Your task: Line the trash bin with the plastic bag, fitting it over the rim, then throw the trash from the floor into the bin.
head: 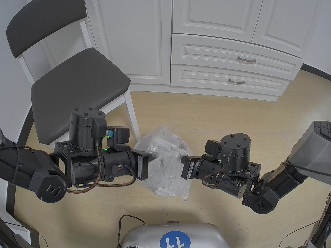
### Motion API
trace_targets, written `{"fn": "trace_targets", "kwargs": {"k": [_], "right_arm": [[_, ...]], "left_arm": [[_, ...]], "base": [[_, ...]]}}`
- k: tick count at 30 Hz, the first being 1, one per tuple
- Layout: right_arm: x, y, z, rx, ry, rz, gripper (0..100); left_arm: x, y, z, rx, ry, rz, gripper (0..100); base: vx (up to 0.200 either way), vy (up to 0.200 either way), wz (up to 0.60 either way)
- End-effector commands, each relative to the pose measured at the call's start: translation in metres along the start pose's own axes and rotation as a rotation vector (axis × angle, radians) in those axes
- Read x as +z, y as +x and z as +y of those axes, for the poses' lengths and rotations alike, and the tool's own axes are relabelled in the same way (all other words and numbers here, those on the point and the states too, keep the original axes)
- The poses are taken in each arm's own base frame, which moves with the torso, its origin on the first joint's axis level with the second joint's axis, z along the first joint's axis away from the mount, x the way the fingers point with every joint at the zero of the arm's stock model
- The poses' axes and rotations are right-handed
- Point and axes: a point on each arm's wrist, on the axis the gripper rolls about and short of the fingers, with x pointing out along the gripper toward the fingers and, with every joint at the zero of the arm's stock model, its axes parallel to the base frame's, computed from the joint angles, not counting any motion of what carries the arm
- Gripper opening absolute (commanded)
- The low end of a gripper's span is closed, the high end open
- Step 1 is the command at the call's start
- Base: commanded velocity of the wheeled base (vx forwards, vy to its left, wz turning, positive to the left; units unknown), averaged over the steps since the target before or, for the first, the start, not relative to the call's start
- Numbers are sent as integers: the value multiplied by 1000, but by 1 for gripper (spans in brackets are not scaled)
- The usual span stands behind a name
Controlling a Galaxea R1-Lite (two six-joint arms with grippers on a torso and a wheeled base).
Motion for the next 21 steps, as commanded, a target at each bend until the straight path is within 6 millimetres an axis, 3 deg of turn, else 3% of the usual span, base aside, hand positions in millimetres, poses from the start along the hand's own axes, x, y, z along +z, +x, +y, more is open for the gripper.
{"fn": "trace_targets", "kwargs": {"k": [1, 5, 13, 16, 21], "right_arm": [[9, 0, 1, -9, 7, -3, 0], [10, 1, 0, -13, 11, 1, 0], [14, 9, -8, -34, 50, -11, 0], [15, 15, -15, -49, 58, -18, 0], [18, 28, -22, -55, 137, -50, 0]], "left_arm": [[3, 3, -1, 7, -10, 48, 0], [2, 13, 5, 24, -47, 79, 0], [-3, 59, 30, 44, -210, -4, 0], [-15, 83, 41, 50, -255, -4, 0], [-22, 106, 50, 138, -276, -33, 0]], "base": [[0, 0, 0], [0, 0, 0], [0, 0, 0], [0, 0, 0], [0, 0, 0]]}}
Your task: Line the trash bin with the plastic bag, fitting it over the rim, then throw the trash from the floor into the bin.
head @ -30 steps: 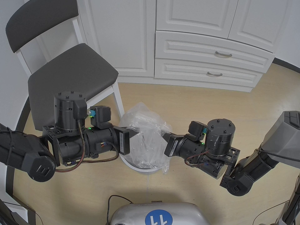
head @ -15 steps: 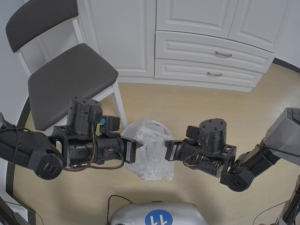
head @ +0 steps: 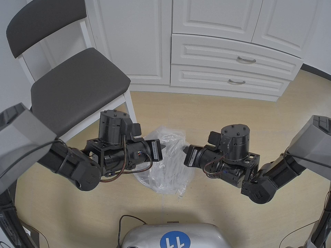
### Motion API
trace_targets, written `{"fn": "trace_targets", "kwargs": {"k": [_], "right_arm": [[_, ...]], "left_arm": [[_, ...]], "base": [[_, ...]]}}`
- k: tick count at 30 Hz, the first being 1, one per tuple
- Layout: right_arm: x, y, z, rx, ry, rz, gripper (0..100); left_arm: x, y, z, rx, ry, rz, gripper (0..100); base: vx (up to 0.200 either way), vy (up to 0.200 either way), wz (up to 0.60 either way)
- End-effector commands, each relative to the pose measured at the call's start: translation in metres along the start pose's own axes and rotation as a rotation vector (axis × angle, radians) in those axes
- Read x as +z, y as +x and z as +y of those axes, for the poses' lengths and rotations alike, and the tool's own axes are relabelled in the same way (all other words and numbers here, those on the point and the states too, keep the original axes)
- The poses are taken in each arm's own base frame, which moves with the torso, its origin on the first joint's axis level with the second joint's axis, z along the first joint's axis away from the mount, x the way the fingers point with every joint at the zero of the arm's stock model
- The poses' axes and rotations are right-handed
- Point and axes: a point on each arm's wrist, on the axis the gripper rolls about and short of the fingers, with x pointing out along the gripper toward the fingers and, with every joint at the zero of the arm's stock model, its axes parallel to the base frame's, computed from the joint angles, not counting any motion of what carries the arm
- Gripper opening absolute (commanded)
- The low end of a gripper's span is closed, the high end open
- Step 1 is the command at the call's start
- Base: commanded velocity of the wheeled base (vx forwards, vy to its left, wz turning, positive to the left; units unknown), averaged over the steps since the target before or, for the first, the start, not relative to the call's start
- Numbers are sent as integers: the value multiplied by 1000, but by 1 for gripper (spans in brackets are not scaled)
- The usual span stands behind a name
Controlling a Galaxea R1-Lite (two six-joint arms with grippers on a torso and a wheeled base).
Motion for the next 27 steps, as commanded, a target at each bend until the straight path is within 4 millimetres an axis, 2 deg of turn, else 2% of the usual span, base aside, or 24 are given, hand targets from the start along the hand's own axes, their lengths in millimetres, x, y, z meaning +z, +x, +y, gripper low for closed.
{"fn": "trace_targets", "kwargs": {"k": [1, 6, 10, 13, 22, 27], "right_arm": [[1, 17, -9, -13, 81, -27, 0], [-4, 33, -13, 23, 171, -90, 0], [-7, 34, -17, 48, 179, -129, 0], [-6, 29, -18, 44, 160, -116, 0], [19, 8, -29, 18, 93, -102, 0], [24, 3, -31, 17, 86, -88, 0]], "left_arm": [[-17, 36, 20, 96, -33, -1, 0], [-9, 39, 29, 127, -47, -60, 0], [-6, 45, 28, 101, -114, -116, 0], [-13, 53, 30, 89, -136, -124, 0], [-39, 71, 21, 59, -140, -86, 0], [-48, 79, 25, 49, -143, -93, 0]], "base": [[0, 0, 0], [0, 0, 0], [0, 0, 0], [0, 0, 0], [0, 0, 0], [0, 0, 0]]}}
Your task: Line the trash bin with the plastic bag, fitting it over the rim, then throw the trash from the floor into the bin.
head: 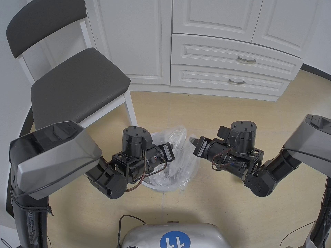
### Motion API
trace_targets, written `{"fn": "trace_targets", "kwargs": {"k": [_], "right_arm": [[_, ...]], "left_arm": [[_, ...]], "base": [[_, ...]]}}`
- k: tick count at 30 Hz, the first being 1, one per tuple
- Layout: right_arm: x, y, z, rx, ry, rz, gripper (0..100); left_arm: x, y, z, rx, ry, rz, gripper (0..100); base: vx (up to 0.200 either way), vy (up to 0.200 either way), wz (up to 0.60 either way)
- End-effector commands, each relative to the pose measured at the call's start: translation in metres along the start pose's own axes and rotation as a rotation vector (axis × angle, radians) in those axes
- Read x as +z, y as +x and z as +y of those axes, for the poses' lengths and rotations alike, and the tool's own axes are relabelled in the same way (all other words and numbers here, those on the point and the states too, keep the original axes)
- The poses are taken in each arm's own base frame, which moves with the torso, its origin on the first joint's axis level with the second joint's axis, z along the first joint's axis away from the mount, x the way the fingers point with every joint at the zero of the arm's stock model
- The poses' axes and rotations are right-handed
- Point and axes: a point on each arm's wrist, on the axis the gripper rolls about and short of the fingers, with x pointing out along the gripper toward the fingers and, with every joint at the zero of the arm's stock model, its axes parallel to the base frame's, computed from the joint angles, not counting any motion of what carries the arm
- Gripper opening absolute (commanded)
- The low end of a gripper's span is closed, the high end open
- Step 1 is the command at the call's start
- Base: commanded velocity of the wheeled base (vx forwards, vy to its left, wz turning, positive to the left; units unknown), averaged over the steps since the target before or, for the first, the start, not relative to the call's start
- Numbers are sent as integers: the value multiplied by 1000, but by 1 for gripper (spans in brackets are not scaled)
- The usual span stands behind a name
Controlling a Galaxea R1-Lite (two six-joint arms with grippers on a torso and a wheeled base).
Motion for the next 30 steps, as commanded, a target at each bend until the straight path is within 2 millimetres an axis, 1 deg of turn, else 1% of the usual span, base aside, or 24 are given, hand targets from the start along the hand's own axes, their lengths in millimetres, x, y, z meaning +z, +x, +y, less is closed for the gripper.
{"fn": "trace_targets", "kwargs": {"k": [1, 5, 6, 11, 12, 13, 14, 15, 17, 19, 20, 21, 22, 23, 24, 27, 28, 30], "right_arm": [[9, -8, 2, 1, -7, -10, 0], [2, -6, 1, -1, -13, 9, 0], [0, -5, 0, -3, -22, 15, 0], [-1, -5, 0, -1, -27, 11, 0], [-4, -2, 0, 3, -26, 17, 0], [-7, -1, 0, 5, -25, 19, 0], [-9, 0, 0, 9, -25, 22, 0], [-15, 2, 2, 19, -24, 28, 0], [-28, 8, 3, 31, -26, 31, 0], [-29, 8, 3, 33, -26, 29, 0], [-40, 13, 4, 65, -26, 14, 0], [-42, 14, 5, 74, -25, 7, 0], [-46, 16, 5, 86, -22, -2, 0], [-46, 17, 5, 88, -20, -4, 0], [-52, 20, 7, 108, -7, -11, 0], [-57, 27, 14, 137, 18, -16, 0], [-59, 31, 19, 152, 34, -17, 0], [-63, 35, 25, 171, 55, -14, 0]], "left_arm": [[-19, 10, 10, 17, -2, 37, 0], [-26, 17, 17, 27, -5, 47, 0], [-31, 23, 23, 36, -8, 50, 0], [-34, 31, 29, 49, -8, 17, 0], [-35, 39, 33, 71, -19, -41, 0], [-35, 43, 34, 84, -25, -64, 0], [-35, 45, 34, 90, -27, -72, 0], [-36, 47, 35, 105, -26, -80, 0], [-37, 47, 36, 112, -25, -76, 0], [-37, 47, 36, 112, -25, -76, 0], [-35, 42, 36, 117, -15, -73, 0], [-31, 39, 35, 118, -14, -79, 0], [-22, 31, 31, 111, 4, -84, 0], [-22, 30, 31, 110, 7, -83, 0], [-11, 14, 26, 101, 62, -68, 0], [9, -12, 16, 69, 132, -74, 0], [18, -25, 11, 58, 156, -76, 0], [28, -44, 6, 59, 202, -61, 0]], "base": [[0, 0, 0], [0, 0, 0], [0, 0, 0], [0, 0, 0], [0, 0, 0], [0, 0, 0], [0, 0, 0], [0, 0, 0], [0, 0, 0], [0, 0, 0], [0, 0, 0], [0, 0, 0], [0, 0, 0], [0, 0, 0], [0, 0, 0], [0, 0, 0], [0, 0, 0], [0, 0, 0]]}}
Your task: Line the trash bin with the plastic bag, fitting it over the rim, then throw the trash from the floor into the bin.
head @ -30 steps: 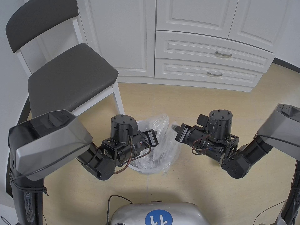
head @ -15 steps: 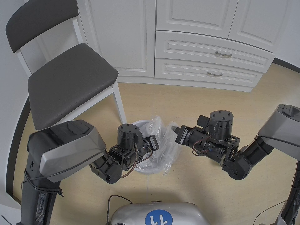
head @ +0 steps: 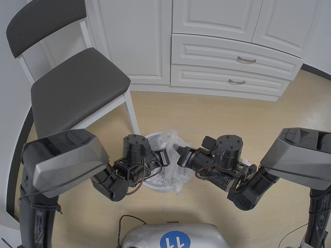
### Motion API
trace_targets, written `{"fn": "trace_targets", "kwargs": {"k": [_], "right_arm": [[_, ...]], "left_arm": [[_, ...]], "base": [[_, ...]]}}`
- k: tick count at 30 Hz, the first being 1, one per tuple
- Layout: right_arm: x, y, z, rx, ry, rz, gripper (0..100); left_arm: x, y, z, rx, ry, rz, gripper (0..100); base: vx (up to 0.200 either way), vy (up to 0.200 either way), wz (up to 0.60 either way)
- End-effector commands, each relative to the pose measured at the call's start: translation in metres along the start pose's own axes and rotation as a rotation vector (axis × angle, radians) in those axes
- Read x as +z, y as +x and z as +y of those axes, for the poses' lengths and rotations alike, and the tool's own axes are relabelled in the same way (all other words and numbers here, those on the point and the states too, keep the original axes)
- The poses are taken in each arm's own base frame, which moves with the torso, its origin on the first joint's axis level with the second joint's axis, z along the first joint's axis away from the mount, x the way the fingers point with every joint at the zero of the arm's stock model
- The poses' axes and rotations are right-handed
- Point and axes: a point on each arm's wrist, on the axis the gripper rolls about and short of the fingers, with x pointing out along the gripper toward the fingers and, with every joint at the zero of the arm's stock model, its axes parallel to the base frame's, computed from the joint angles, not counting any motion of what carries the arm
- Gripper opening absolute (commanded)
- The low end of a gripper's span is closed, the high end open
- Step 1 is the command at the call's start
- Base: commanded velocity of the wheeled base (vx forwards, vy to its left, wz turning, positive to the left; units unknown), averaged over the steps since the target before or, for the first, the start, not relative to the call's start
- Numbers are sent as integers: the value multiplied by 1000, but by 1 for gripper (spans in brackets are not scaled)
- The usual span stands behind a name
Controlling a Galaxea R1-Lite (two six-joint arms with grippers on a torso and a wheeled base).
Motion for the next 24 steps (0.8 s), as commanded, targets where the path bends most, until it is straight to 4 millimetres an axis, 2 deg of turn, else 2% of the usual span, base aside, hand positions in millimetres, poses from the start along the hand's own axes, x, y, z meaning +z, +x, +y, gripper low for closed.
{"fn": "trace_targets", "kwargs": {"k": [1, 6, 7, 8, 12, 24], "right_arm": [[-28, 20, 11, 58, 61, 20, 0], [-37, 33, 19, 57, 134, -20, 0], [-37, 33, 19, 57, 134, -20, 0], [-44, 36, 20, 50, 160, -20, 0], [-54, 39, 16, 43, 181, -3, 0], [-63, 49, -3, 3, 187, 1, 0]], "left_arm": [[53, -69, -11, -28, 145, -10, 0], [78, -117, -13, -5, 253, 110, 0], [78, -117, -13, -5, 253, 110, 0], [86, -132, -18, -17, 252, 142, 0], [96, -151, -25, -47, 252, 149, 0], [92, -146, -22, -36, 251, 170, 0]], "base": [[0, 0, 0], [0, 0, 0], [0, 0, 0], [0, 0, 0], [0, 0, 0], [0, 0, 0]]}}
